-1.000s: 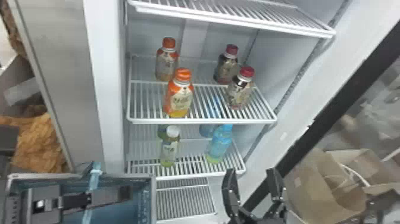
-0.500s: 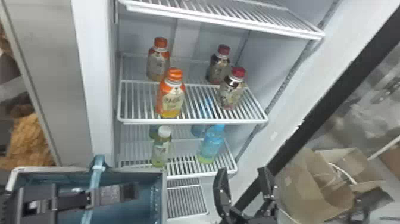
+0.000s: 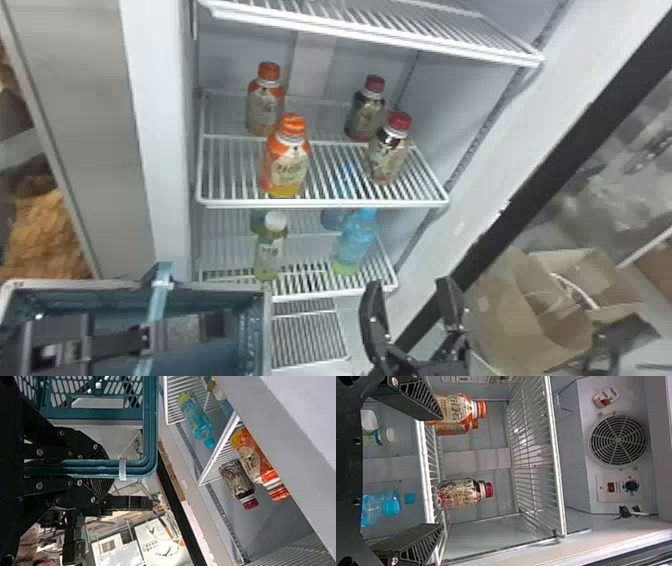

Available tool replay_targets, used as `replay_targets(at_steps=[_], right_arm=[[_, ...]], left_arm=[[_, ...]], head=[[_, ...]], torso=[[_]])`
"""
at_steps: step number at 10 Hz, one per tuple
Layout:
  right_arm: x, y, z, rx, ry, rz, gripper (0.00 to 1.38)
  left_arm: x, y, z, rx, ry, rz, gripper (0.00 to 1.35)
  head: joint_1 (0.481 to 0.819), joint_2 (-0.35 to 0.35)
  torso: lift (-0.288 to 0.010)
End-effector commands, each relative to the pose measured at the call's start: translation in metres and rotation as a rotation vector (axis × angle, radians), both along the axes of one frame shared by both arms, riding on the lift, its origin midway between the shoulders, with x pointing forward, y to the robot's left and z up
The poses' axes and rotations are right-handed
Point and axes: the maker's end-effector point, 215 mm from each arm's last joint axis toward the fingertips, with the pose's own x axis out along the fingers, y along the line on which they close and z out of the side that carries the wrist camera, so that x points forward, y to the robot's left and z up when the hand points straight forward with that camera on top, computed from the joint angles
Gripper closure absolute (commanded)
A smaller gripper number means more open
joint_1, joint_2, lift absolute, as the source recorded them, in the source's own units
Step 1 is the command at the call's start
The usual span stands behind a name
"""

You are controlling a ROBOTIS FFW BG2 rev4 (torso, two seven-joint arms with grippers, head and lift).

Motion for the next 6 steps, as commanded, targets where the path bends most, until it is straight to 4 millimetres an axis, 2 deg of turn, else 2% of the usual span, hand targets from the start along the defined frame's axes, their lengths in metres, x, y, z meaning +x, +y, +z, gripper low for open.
replay_targets(at_steps=[1,4,6], right_arm=[[0.000,0.001,0.006,-0.004,-0.011,0.001,0.08],[-0.004,-0.014,0.012,0.013,-0.019,-0.034,0.08],[-0.004,-0.012,0.016,-0.010,-0.028,-0.029,0.08]], left_arm=[[0.003,0.004,-0.005,0.018,0.003,0.013,1.21],[0.004,0.006,-0.007,0.022,0.005,0.019,1.21],[0.002,0.005,-0.009,0.023,0.011,0.017,1.21]], head=[[0.695,-0.350],[0.695,-0.350],[0.695,-0.350]], torso=[[-0.040],[-0.040],[-0.040]])
